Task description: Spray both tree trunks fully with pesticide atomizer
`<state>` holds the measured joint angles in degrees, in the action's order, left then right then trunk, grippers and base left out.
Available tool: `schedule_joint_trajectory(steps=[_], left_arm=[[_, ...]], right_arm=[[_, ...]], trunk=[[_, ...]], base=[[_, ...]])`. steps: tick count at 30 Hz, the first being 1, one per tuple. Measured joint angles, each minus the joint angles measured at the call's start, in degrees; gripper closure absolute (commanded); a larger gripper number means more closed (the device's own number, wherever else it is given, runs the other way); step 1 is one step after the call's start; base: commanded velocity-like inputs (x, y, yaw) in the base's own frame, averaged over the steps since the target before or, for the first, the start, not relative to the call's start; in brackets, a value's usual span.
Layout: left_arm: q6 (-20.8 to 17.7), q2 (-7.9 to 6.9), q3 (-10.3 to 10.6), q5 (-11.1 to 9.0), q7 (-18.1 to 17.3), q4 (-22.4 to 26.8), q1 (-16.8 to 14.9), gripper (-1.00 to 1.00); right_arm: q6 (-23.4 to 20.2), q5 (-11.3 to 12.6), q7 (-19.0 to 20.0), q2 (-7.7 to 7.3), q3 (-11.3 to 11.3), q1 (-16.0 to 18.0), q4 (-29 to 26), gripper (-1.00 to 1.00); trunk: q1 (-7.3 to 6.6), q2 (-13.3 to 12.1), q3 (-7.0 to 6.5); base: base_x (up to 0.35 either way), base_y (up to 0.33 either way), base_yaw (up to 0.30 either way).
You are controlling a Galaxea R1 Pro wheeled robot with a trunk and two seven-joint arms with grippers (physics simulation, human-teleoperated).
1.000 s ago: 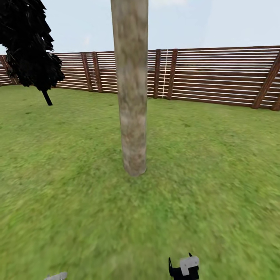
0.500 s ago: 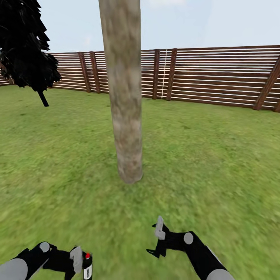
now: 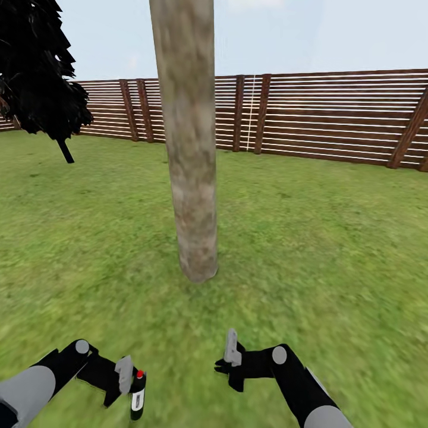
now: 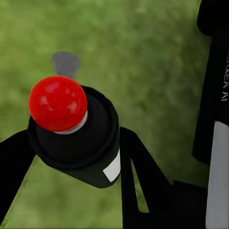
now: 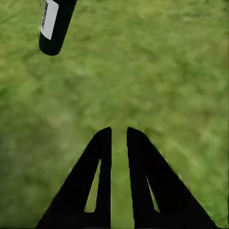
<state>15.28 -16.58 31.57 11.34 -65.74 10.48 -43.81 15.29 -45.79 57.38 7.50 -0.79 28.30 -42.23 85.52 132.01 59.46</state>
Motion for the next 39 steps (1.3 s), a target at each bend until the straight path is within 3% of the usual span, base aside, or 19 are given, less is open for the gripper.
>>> schedule_joint_trajectory(steps=[3, 7, 10, 12, 15, 22, 26, 33, 39], left_arm=[[0.1, 0.08, 0.3, 0.4, 0.0, 2.3, 0.3, 1.00], [0.1, 0.30, 0.3, 0.4, 0.0, 4.7, 0.4, 1.00], [0.1, 0.88, 0.4, 0.5, 3.0, 6.9, 0.5, 1.00], [0.1, 2.35, 0.7, 2.6, 5.3, 7.2, 0.6, 1.00], [0.1, 5.20, 0.5, 7.3, 5.9, 7.2, 0.6, 1.00], [0.5, 7.41, 0.6, 9.8, 5.6, 7.2, 0.7, 1.00], [1.0, 9.13, 0.6, 10.1, 5.2, 7.3, 0.7, 1.00], [2.5, 10.61, 0.5, 10.1, 2.7, 7.3, 0.7, 1.00], [2.2, 13.69, 0.5, 10.3, 3.4, 7.3, 0.7, 1.00]], right_arm=[[0.0, -0.1, 0.0, 0.29, 0.0, 0.0, -0.1, 1.00], [0.0, -0.1, 0.0, 2.06, 0.0, 0.0, -0.4, 1.00], [0.0, -0.1, 0.0, 2.50, 0.1, 0.1, -0.5, 1.00], [0.0, 0.0, 0.0, 2.50, 0.1, 0.1, -0.6, 1.00], [0.0, 0.0, 0.0, 2.50, 0.1, 0.1, -0.7, 1.00], [0.0, 0.0, 0.0, 2.50, 0.0, 0.1, -0.6, 1.00], [0.0, 0.0, 0.0, 2.50, 0.0, 0.1, -0.5, 1.00], [0.0, 0.0, 0.0, 2.50, 0.0, 0.1, -0.6, 1.00], [0.0, 0.0, 0.0, 2.50, 0.0, 0.1, -0.6, 1.00]], trunk=[[0.00, 0.0, 0.00], [0.00, 0.0, 0.00], [0.00, 0.0, 0.00], [0.00, 0.0, 0.00], [0.00, 0.0, 0.00], [0.00, 0.0, 0.00], [0.00, 0.0, 0.00], [0.00, 0.0, 0.00], [0.00, 0.0, 0.00]], base=[[0.000, 0.000, 0.000], [0.000, 0.000, 0.000], [0.000, 0.000, 0.000], [0.000, 0.000, 0.000], [0.000, 0.000, 0.000], [0.000, 0.000, 0.000], [0.000, 0.000, 0.000], [0.000, 0.000, 0.000], [0.000, 0.000, 0.000]])
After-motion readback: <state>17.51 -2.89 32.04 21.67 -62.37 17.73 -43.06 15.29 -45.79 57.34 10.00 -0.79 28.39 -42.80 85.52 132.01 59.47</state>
